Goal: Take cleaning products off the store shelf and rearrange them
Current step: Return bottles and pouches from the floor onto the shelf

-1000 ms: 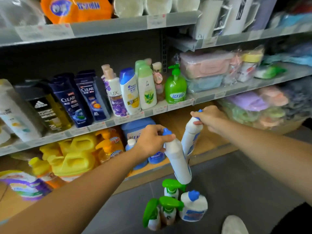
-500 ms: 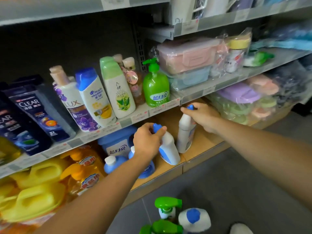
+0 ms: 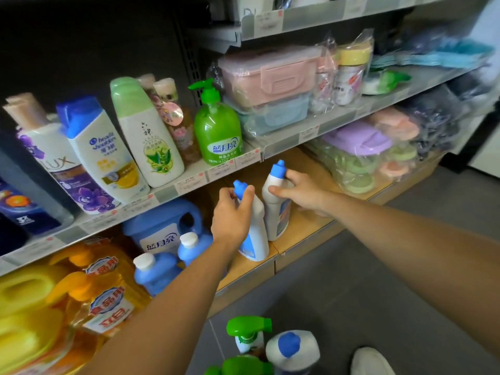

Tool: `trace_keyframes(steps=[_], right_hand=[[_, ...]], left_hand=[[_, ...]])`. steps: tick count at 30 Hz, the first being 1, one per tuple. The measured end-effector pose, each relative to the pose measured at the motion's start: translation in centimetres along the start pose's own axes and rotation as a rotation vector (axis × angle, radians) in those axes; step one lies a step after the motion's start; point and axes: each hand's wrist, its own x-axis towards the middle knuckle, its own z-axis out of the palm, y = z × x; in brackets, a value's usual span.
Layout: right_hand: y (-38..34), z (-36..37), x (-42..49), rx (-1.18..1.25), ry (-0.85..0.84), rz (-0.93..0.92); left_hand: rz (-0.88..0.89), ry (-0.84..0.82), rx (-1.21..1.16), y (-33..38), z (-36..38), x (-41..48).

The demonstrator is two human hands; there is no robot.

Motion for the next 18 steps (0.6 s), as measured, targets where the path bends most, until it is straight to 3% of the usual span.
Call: trace_keyframes(steps=[4, 8, 10, 13, 18], right_hand=[[0.7, 0.2, 0.2, -0.050, 0.053, -0.134], [1.1, -0.8, 0.2, -0.056, 0.031, -0.149], [1.3, -1.1, 0.2, -0.049, 0.004, -0.136], [1.9, -0.3, 0.3, -0.025, 0.001, -0.117], [1.8, 1.0, 2.0, -0.109, 0.036, -0.120]], left_hand=[[0.100, -0.104, 0.057, -0.8, 0.0, 0.8], [0.222, -0.291, 0.190, -2.9, -0.6, 0.9], [0.343, -0.307, 0.316, -4.0, -0.9, 1.2], [0.413, -0.206, 0.355, -5.1, -0.3, 1.3], [0.234, 0.129, 0.314, -5.6, 1.9, 1.7]])
